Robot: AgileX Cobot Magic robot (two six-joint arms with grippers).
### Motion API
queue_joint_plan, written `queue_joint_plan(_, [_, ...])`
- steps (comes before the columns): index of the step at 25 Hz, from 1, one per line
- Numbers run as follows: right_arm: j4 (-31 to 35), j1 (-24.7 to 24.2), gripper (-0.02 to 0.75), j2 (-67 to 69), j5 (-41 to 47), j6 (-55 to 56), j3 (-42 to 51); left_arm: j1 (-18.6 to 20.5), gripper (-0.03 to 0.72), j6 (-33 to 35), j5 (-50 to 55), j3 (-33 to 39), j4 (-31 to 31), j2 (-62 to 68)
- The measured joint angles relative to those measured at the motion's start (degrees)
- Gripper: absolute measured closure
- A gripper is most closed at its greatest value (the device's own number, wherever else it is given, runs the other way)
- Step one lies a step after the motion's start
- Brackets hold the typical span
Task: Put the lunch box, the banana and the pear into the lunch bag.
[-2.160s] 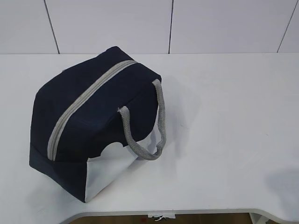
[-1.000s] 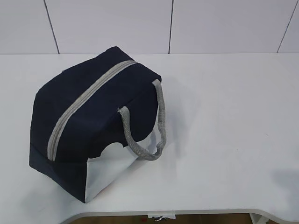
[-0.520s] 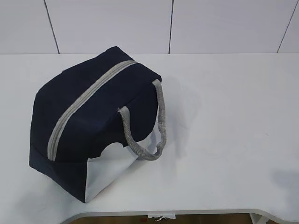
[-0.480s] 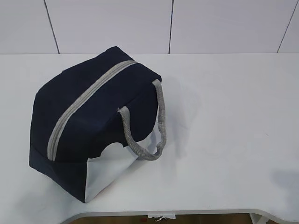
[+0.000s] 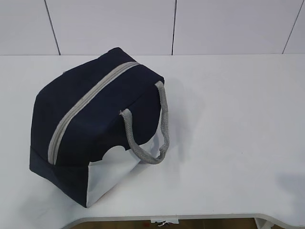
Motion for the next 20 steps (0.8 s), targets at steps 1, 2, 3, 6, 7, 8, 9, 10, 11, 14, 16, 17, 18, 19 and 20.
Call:
queue_joint_plan(1, [0.0, 0.0, 0.396, 0.0, 0.0, 0.0, 0.0, 0.0, 0.452, 0.0, 0.0, 0.0, 0.1, 0.0])
queue_joint_plan(2, [0.0, 0.0, 0.396, 0.0, 0.0, 0.0, 0.0, 0.0, 0.452, 0.0, 0.0, 0.0, 0.2, 0.0])
queue_joint_plan(3, [0.0, 0.0, 0.396, 0.0, 0.0, 0.0, 0.0, 0.0, 0.452, 0.0, 0.0, 0.0, 0.2, 0.0])
queue_joint_plan(6, [0.0, 0.0, 0.396, 0.0, 0.0, 0.0, 0.0, 0.0, 0.452, 0.0, 0.0, 0.0, 0.3, 0.0])
queue_joint_plan(7, [0.0, 0.0, 0.396, 0.0, 0.0, 0.0, 0.0, 0.0, 0.452, 0.0, 0.0, 0.0, 0.3, 0.0])
queue_joint_plan(8, [0.0, 0.0, 0.396, 0.0, 0.0, 0.0, 0.0, 0.0, 0.452, 0.0, 0.0, 0.0, 0.3, 0.0])
queue_joint_plan(9, [0.0, 0.0, 0.396, 0.0, 0.0, 0.0, 0.0, 0.0, 0.452, 0.0, 0.0, 0.0, 0.3, 0.0])
queue_joint_plan(10, [0.0, 0.0, 0.396, 0.0, 0.0, 0.0, 0.0, 0.0, 0.452, 0.0, 0.0, 0.0, 0.3, 0.0])
queue_joint_plan(11, [0.0, 0.0, 0.396, 0.0, 0.0, 0.0, 0.0, 0.0, 0.452, 0.0, 0.0, 0.0, 0.3, 0.0])
queue_joint_plan(14, [0.0, 0.0, 0.396, 0.0, 0.0, 0.0, 0.0, 0.0, 0.452, 0.0, 0.0, 0.0, 0.3, 0.0])
queue_joint_plan(16, [0.0, 0.0, 0.396, 0.0, 0.0, 0.0, 0.0, 0.0, 0.452, 0.0, 0.0, 0.0, 0.3, 0.0])
queue_joint_plan(17, [0.0, 0.0, 0.396, 0.0, 0.0, 0.0, 0.0, 0.0, 0.452, 0.0, 0.0, 0.0, 0.3, 0.0])
queue_joint_plan(18, [0.0, 0.0, 0.396, 0.0, 0.0, 0.0, 0.0, 0.0, 0.452, 0.0, 0.0, 0.0, 0.3, 0.0])
queue_joint_plan(19, [0.0, 0.0, 0.396, 0.0, 0.0, 0.0, 0.0, 0.0, 0.452, 0.0, 0.0, 0.0, 0.3, 0.0])
queue_joint_plan(20, [0.0, 0.0, 0.396, 0.0, 0.0, 0.0, 0.0, 0.0, 0.452, 0.0, 0.0, 0.0, 0.3, 0.0])
